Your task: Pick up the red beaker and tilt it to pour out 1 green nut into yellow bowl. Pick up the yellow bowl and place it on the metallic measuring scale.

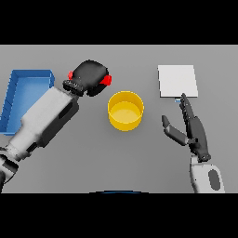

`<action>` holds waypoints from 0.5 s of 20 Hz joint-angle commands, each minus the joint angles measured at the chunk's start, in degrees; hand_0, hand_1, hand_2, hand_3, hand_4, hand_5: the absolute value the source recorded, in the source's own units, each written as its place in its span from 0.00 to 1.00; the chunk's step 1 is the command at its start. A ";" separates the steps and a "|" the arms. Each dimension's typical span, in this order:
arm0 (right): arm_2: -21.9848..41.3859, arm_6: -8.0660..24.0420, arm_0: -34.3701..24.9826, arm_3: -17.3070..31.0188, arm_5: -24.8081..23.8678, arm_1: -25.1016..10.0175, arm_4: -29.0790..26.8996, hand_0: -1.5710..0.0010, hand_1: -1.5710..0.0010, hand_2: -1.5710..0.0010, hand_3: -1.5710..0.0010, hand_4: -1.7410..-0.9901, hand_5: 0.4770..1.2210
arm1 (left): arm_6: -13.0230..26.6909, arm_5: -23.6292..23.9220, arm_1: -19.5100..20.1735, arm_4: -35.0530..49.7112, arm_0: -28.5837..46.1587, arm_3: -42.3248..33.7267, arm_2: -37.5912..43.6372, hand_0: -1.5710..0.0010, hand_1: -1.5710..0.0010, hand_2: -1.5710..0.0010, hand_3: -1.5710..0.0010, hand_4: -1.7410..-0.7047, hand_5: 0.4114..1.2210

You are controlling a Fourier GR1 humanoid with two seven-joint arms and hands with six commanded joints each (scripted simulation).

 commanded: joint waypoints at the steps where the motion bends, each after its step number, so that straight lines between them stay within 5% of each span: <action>1: 0.03 0.31 -0.28 -0.73 0.12 0.00 -0.29 1.00 1.00 1.00 1.00 0.62 0.26 | -0.31 -1.86 0.58 -1.05 -1.10 -0.31 -1.89 0.00 0.00 0.00 0.06 0.11 0.99; 9: -1.39 0.01 -0.41 0.83 0.94 0.84 -3.17 1.00 1.00 1.00 1.00 0.59 0.17 | -0.11 -10.23 -0.64 -7.61 -11.62 6.26 -13.81 0.00 0.00 0.00 0.23 0.03 1.00; 10: -1.38 -0.55 -0.62 1.13 0.95 0.84 -3.06 1.00 1.00 1.00 1.00 0.59 0.17 | -1.03 -10.83 -0.54 -8.15 -12.98 6.91 -15.04 0.00 0.00 0.00 0.19 0.03 1.00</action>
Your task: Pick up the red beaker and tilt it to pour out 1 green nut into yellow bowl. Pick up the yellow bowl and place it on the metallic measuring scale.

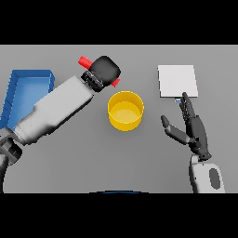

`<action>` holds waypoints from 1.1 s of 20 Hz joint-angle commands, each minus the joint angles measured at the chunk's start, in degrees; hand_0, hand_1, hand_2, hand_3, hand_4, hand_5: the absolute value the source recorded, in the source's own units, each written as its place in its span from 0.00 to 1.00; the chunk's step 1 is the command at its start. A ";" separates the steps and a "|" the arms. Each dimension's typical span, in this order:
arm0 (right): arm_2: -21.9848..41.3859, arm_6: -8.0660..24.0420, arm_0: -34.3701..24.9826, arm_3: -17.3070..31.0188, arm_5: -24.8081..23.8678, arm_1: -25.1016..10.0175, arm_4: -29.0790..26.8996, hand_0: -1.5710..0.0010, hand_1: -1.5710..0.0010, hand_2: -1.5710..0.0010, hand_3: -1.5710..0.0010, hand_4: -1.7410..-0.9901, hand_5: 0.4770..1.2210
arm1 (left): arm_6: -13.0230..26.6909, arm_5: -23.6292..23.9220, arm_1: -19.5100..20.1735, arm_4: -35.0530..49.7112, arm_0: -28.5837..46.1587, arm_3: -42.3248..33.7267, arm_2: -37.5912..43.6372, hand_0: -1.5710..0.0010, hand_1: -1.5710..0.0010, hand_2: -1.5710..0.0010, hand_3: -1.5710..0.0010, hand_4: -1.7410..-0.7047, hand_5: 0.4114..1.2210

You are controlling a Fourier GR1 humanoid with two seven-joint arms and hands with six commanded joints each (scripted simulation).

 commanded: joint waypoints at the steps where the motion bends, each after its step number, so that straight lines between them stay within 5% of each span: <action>1: 0.12 -0.64 0.32 -0.04 0.13 -0.08 0.15 1.00 1.00 1.00 1.00 0.59 0.17 | -0.33 0.15 -0.80 -0.81 -0.96 0.68 -1.36 0.00 0.00 0.00 0.15 0.02 1.00; 14: 0.13 1.77 -0.06 -0.63 -0.71 -0.89 1.49 1.00 1.00 1.00 1.00 0.60 0.17 | -3.99 -2.29 -3.15 -9.26 -9.49 3.82 -18.88 0.00 0.00 0.00 0.01 0.00 1.00; 22: 0.59 -0.66 0.80 -0.54 -1.37 -0.54 2.60 1.00 1.00 1.00 1.00 0.63 0.15 | -5.42 -4.42 -5.04 -10.30 -14.35 7.07 -25.03 0.00 0.00 0.00 0.00 0.00 1.00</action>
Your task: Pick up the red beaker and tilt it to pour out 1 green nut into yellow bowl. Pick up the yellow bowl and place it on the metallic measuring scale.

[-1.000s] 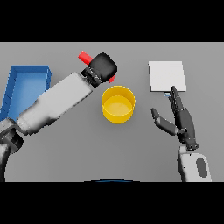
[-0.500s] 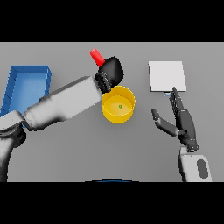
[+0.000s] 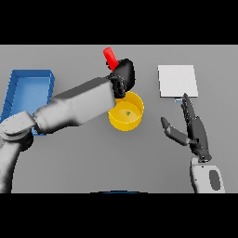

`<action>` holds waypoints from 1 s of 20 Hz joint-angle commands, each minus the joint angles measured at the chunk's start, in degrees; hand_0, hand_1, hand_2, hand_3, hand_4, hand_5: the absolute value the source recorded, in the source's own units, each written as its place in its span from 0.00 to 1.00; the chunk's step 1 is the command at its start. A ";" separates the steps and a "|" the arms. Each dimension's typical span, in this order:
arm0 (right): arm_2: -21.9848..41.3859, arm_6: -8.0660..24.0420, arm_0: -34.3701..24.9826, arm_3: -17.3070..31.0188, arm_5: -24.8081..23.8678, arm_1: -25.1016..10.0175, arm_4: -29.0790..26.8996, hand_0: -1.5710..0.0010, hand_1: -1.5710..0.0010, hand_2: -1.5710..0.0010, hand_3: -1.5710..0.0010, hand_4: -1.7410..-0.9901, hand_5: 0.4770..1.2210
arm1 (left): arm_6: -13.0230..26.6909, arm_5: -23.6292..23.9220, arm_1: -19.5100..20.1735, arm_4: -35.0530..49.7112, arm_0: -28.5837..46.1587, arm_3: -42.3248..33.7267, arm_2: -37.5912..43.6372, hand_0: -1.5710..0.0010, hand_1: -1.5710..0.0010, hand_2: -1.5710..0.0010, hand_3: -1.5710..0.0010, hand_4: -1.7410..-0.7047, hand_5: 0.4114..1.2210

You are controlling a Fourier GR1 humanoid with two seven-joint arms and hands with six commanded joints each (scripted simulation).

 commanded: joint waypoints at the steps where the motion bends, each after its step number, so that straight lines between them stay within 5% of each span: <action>1: -0.24 0.87 -0.55 -0.10 -0.31 -0.37 0.27 1.00 1.00 1.00 1.00 0.64 0.15 | 0.65 0.11 -0.26 -0.09 0.07 0.10 -0.49 0.00 0.00 0.00 0.00 0.00 1.00; 8: -0.24 0.11 -0.82 0.40 0.33 -0.22 -0.38 1.00 1.00 1.00 1.00 0.70 0.16 | 0.77 3.71 2.58 2.09 -6.28 1.62 0.29 0.00 0.00 0.00 0.00 0.00 0.94; 10: -0.40 -0.02 -1.50 0.71 0.30 -0.24 -0.48 1.00 1.00 1.00 1.00 0.69 0.18 | 1.37 6.75 3.97 3.16 -8.48 2.20 1.83 0.00 0.19 0.20 0.00 0.09 0.96; 12: -0.20 -0.42 -1.12 0.37 0.68 0.00 -0.92 1.00 1.00 1.00 1.00 0.68 0.19 | 1.14 9.08 5.63 4.12 -12.57 5.49 3.53 0.00 0.12 0.13 0.23 0.06 0.97; 17: -0.30 -0.74 -1.62 1.42 1.60 -0.45 -1.42 1.00 1.00 1.00 1.00 0.62 0.22 | 1.53 10.47 9.55 10.76 -20.79 15.50 11.22 0.00 0.04 0.04 0.07 0.20 0.99; 20: 0.11 -0.72 -2.52 1.40 1.72 -1.05 -0.75 1.00 1.00 1.00 1.00 0.59 0.23 | 5.54 11.43 14.37 22.13 -20.32 24.12 21.95 0.00 0.02 0.02 0.09 0.10 1.00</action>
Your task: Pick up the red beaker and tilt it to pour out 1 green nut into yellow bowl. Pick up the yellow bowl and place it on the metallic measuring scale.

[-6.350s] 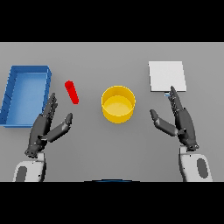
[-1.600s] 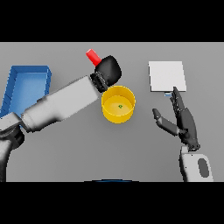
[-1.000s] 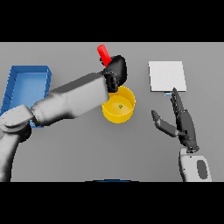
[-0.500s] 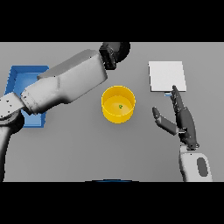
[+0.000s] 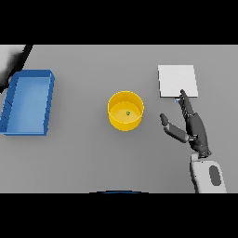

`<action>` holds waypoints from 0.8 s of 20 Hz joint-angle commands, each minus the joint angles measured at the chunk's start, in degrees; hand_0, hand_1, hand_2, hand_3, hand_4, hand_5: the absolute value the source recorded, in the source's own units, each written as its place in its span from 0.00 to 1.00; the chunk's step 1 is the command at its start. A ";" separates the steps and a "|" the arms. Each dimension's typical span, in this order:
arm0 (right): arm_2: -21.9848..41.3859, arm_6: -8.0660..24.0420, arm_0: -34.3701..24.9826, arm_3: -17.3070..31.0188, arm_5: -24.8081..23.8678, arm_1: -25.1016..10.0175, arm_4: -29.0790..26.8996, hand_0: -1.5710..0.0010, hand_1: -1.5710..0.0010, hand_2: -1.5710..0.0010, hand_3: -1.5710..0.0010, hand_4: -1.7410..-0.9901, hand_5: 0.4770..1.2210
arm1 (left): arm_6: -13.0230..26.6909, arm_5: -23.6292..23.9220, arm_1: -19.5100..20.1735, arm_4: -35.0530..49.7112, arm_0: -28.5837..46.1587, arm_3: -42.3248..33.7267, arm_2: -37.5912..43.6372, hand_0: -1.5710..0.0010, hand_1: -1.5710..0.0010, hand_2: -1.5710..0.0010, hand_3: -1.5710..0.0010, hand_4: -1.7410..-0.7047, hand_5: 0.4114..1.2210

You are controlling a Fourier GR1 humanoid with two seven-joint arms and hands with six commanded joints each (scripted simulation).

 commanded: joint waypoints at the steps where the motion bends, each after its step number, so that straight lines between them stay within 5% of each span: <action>1: -0.19 -0.20 -0.52 -0.25 0.06 -0.42 -0.07 1.00 1.00 1.00 1.00 0.58 0.23 | 0.24 0.67 1.02 3.83 0.18 2.61 3.42 0.00 0.02 0.02 0.07 0.08 1.00; 8: 0.62 -1.17 -0.64 1.07 0.01 -0.41 1.12 1.00 1.00 1.00 1.00 0.60 0.23 | 5.33 11.12 8.05 20.39 8.33 7.99 13.67 0.00 0.00 0.00 0.11 0.02 1.00; 16: 0.85 -1.47 -0.46 1.19 0.28 -0.10 0.72 1.00 1.00 1.00 1.00 0.58 0.26 | 13.94 19.77 10.14 34.58 24.85 6.57 18.16 0.00 0.00 0.00 0.07 0.00 1.00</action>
